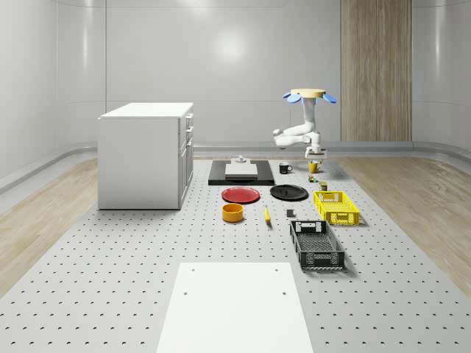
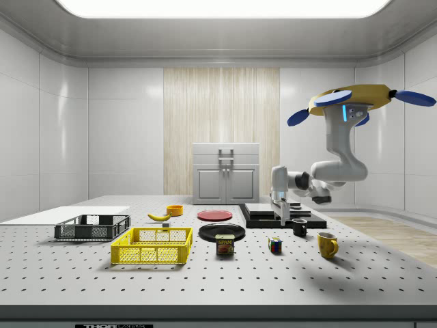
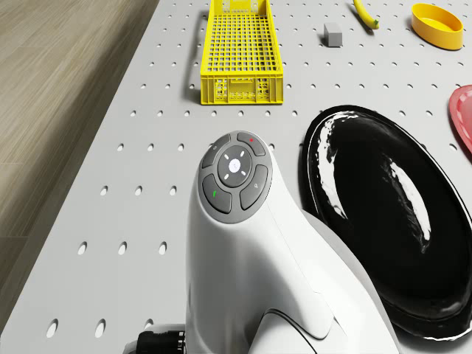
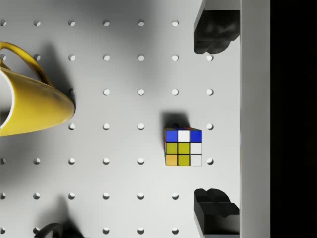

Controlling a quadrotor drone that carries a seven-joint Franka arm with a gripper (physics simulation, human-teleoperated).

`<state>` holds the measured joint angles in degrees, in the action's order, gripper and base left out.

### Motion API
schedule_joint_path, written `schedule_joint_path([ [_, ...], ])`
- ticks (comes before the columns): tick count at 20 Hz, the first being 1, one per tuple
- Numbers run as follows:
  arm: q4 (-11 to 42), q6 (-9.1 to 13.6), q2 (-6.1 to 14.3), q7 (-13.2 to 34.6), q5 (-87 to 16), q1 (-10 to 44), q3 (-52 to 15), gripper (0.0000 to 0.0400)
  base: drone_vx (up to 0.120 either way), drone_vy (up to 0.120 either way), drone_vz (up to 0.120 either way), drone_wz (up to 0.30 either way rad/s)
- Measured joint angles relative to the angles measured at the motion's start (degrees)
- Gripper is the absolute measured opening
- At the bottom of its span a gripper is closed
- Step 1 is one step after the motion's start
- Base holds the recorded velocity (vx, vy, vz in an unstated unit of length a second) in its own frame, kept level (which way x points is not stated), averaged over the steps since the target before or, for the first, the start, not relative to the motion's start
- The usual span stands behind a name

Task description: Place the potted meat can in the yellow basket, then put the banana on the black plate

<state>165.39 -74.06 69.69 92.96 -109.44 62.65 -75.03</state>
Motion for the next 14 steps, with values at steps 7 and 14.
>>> schedule_joint_path([
  [7,-0.1,-1.6,1.8,0.5,0.9,0.5,-0.5,0.0400,0.120,0.029,-0.029,0.000],
  [14,-0.2,-3.2,3.4,0.9,1.7,1.0,-0.9,0.0400,0.120,0.000,-0.086,0.000],
])
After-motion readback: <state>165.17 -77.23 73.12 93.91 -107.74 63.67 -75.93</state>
